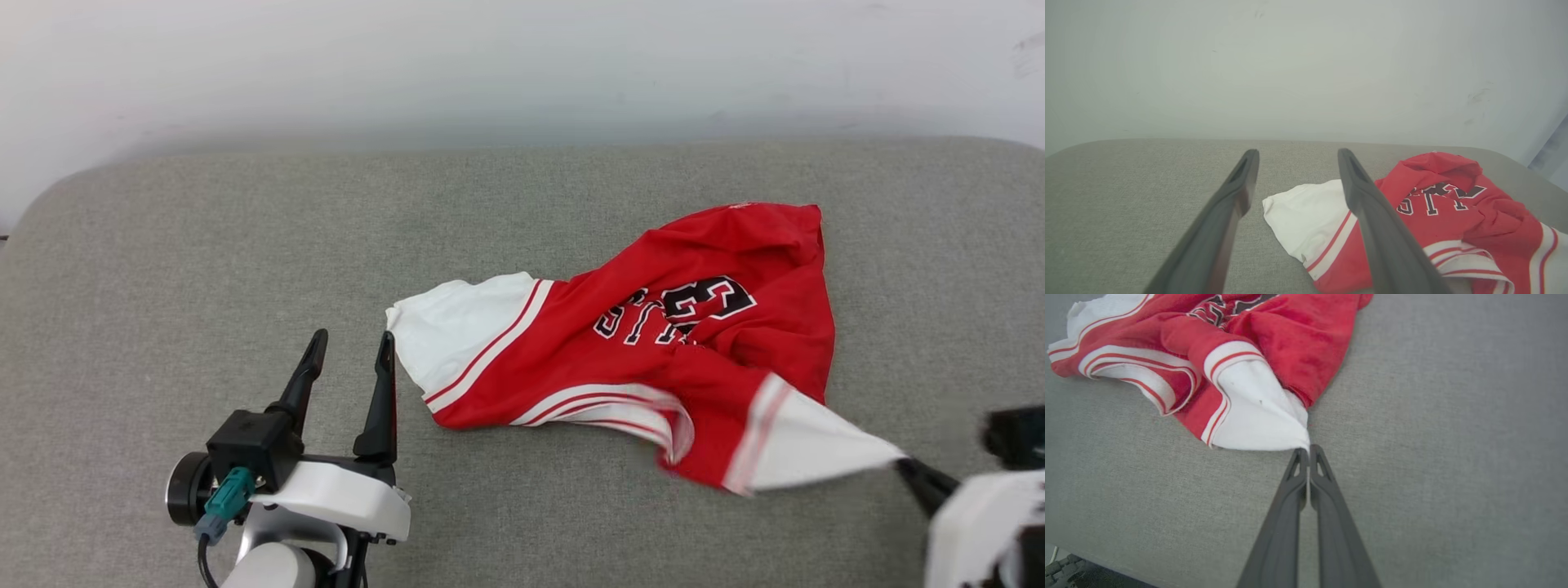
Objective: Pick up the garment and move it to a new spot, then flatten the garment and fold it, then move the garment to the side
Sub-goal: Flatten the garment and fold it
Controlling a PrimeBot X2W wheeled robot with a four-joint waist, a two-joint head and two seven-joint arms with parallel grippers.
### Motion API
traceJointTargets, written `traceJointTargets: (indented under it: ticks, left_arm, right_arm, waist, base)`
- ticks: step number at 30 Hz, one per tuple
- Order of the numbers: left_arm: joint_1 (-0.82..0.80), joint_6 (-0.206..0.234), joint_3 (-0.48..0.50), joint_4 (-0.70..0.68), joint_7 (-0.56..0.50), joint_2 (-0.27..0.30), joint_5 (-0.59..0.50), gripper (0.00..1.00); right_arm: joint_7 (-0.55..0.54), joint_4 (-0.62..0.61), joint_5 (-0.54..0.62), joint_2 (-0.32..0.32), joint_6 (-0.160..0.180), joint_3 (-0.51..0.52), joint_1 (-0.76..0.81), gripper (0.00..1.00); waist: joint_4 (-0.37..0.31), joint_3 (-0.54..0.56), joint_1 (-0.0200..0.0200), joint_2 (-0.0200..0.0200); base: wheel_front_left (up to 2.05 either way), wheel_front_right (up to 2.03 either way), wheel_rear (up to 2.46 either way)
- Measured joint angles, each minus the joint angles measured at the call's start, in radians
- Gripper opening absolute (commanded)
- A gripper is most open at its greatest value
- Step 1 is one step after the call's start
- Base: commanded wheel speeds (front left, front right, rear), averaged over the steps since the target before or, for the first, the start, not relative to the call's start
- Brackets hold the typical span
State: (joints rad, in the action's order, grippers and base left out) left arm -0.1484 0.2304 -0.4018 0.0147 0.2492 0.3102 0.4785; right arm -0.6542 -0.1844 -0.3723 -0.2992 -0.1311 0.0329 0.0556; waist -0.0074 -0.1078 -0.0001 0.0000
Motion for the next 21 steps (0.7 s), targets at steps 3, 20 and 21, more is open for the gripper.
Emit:
traceJointTargets:
  ticks: [3, 20, 21]
  left_arm:
    - [0.002, 0.006, 0.003, -0.007, -0.008, 0.007, 0.001, 1.00]
    - [0.003, 0.010, 0.003, -0.006, -0.021, 0.026, 0.010, 1.00]
    - [0.003, 0.010, 0.003, -0.003, -0.022, 0.026, 0.010, 1.00]
  right_arm:
    - [0.004, 0.008, 0.010, 0.048, 0.000, 0.123, 0.045, 0.00]
    - [0.320, 0.303, -0.031, 0.137, 0.000, 0.184, 0.065, 1.00]
    - [0.342, 0.300, -0.032, 0.139, 0.000, 0.186, 0.068, 1.00]
  waist:
    - [-0.002, -0.007, 0.0000, 0.0000]
    - [0.010, -0.030, 0.0000, 0.0000]
    - [0.011, -0.026, 0.0001, 0.0000]
  base:
    - [0.00, 0.00, 0.00]
    - [0.00, 0.00, 0.00]
    - [0.00, 0.00, 0.00]
